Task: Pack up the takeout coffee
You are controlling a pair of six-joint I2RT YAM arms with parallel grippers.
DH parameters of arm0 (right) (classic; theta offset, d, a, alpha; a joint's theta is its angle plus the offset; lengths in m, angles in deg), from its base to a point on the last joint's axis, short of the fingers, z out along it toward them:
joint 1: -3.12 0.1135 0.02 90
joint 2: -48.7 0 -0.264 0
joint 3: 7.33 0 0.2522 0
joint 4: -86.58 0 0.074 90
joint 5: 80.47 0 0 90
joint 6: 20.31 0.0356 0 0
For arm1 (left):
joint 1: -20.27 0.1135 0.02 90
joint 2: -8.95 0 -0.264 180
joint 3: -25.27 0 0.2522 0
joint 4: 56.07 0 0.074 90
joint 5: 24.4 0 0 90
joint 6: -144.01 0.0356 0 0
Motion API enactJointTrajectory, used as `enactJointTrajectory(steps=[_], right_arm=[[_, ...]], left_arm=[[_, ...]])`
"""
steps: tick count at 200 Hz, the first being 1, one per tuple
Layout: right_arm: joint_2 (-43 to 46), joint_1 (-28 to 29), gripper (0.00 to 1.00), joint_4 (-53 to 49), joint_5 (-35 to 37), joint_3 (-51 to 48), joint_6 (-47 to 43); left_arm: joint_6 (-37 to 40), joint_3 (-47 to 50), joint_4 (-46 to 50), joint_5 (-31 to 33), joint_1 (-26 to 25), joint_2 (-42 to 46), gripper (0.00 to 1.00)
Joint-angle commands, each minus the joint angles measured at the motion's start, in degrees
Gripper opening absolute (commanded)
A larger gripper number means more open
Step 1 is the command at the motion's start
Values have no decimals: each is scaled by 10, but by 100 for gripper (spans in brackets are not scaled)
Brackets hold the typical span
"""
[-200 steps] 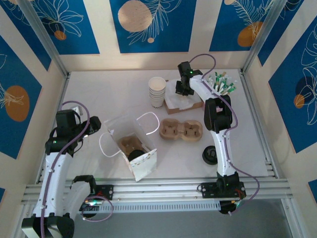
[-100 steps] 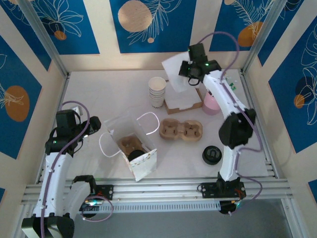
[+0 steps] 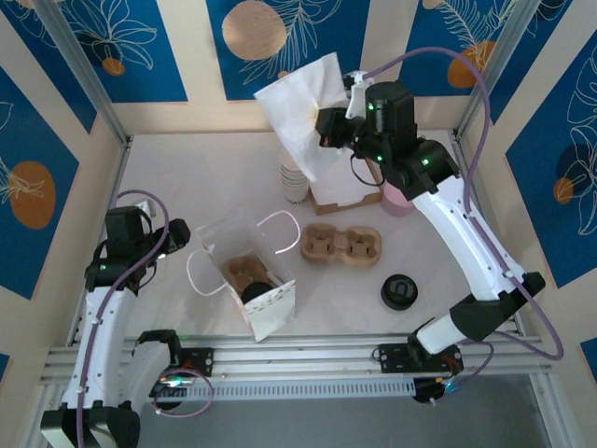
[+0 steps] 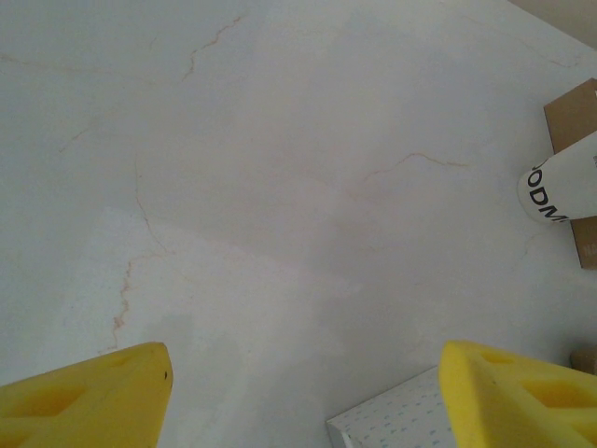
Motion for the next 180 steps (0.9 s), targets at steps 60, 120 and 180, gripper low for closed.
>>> enactJointTrajectory(steps=[60,120,180], right_arm=[[31,230,0,82,-153,-53,95],[31,259,0,63,-165,-133,206],[-2,254,0,-49,-129,-106,210]], left_arm=[[6,3,-9,-13,6,-1,75],[4,6,-9,-18,7,2,75],[3,5,-7,-19,7,0,75]])
